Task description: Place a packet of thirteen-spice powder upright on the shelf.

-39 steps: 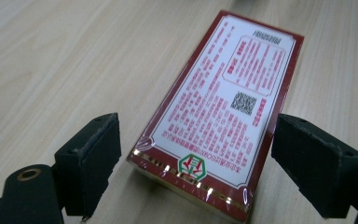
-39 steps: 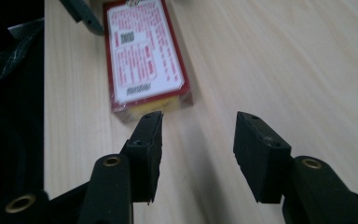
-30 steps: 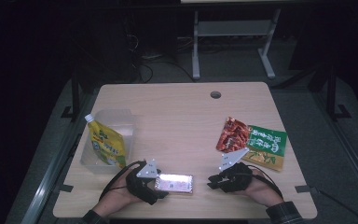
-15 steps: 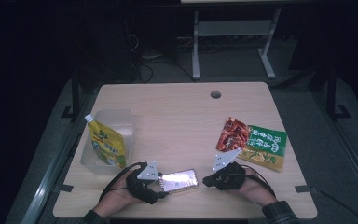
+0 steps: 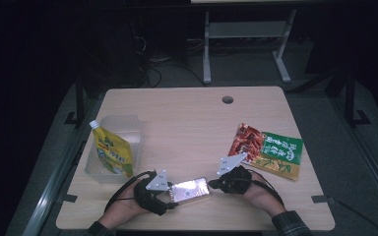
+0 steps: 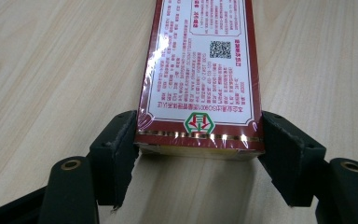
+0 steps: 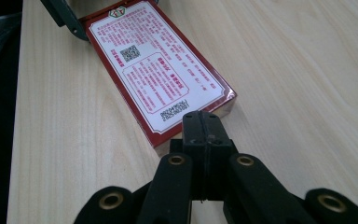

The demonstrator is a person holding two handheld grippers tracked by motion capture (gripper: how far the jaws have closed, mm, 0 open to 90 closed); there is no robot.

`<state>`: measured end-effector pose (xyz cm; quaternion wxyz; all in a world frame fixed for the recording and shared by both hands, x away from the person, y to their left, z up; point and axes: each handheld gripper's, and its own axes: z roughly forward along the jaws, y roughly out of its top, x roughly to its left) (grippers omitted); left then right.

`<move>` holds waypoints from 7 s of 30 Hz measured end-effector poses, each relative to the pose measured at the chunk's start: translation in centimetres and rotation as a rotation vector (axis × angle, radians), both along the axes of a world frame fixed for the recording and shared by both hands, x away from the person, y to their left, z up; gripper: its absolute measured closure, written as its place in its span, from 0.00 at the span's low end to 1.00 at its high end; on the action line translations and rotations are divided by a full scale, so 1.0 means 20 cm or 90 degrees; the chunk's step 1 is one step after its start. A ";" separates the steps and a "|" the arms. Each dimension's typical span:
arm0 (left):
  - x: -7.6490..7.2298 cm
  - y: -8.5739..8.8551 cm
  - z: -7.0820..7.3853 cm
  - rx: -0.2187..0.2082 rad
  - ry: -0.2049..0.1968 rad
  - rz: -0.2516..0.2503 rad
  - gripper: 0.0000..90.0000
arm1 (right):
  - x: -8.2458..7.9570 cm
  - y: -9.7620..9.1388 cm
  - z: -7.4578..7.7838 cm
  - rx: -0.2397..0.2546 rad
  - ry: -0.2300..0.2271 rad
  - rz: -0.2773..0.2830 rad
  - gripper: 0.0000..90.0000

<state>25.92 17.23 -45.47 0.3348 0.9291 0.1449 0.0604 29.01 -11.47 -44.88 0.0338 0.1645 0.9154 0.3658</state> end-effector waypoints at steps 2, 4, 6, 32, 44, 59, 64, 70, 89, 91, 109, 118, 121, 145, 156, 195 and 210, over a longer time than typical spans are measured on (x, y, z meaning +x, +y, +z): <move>0.00 0.00 0.00 -0.009 0.003 0.003 0.35 | 0.00 0.01 -0.01 -0.007 0.001 0.001 1.00; 0.00 0.00 0.01 -0.013 0.004 -0.001 0.35 | 0.00 0.01 -0.01 -0.009 0.000 0.004 1.00; -0.01 0.00 0.02 -0.019 -0.005 -0.004 0.35 | -0.01 0.02 -0.01 -0.011 0.005 0.002 1.00; 0.01 -0.01 0.18 -0.140 -0.047 -0.029 0.35 | 0.00 0.00 -0.04 -0.011 0.018 -0.008 1.00; 0.07 -0.08 0.26 -0.182 -0.051 -0.053 0.35 | 0.00 0.00 -0.05 -0.012 0.032 -0.001 1.00; 0.14 -0.20 0.30 -0.227 -0.049 -0.077 0.35 | 0.00 0.02 -0.07 -0.016 0.037 0.020 1.00; 0.15 -0.23 0.30 -0.239 -0.050 -0.083 0.35 | 0.00 0.02 -0.07 -0.011 0.045 0.025 1.00; 0.17 -0.27 0.30 -0.247 -0.043 -0.085 0.35 | 0.00 0.03 -0.07 -0.010 0.046 0.030 1.00; 0.16 -0.27 0.32 -0.261 -0.041 -0.070 0.26 | 0.01 0.00 -0.06 -0.003 0.038 0.016 1.00; 0.16 -0.27 0.32 -0.260 -0.041 -0.069 0.26 | 0.01 0.00 -0.06 -0.003 0.041 0.012 1.00; 0.10 -0.06 0.32 -0.244 -0.042 -0.003 0.22 | 0.10 0.06 -0.08 0.005 0.041 -0.029 1.00; 0.00 0.05 0.20 -0.199 -0.011 0.024 0.22 | 0.13 0.07 -0.09 0.011 0.050 -0.038 1.00; -0.03 0.05 0.17 -0.181 -0.001 0.020 0.22 | 0.14 0.07 -0.10 0.017 0.053 -0.038 1.00; -0.03 0.06 0.11 -0.157 0.013 0.030 0.22 | 0.21 0.19 -0.10 0.027 0.037 -0.007 1.00; -0.02 0.08 0.10 -0.148 0.024 0.040 0.22 | 0.07 -0.05 0.05 0.037 0.050 -0.140 0.70; -0.13 0.06 0.03 -0.122 0.042 0.043 0.22 | -0.14 0.16 0.10 0.094 0.020 -0.163 0.60; -0.11 0.06 0.02 -0.112 0.031 0.038 0.22 | -0.10 0.12 0.12 0.097 -0.006 -0.156 0.74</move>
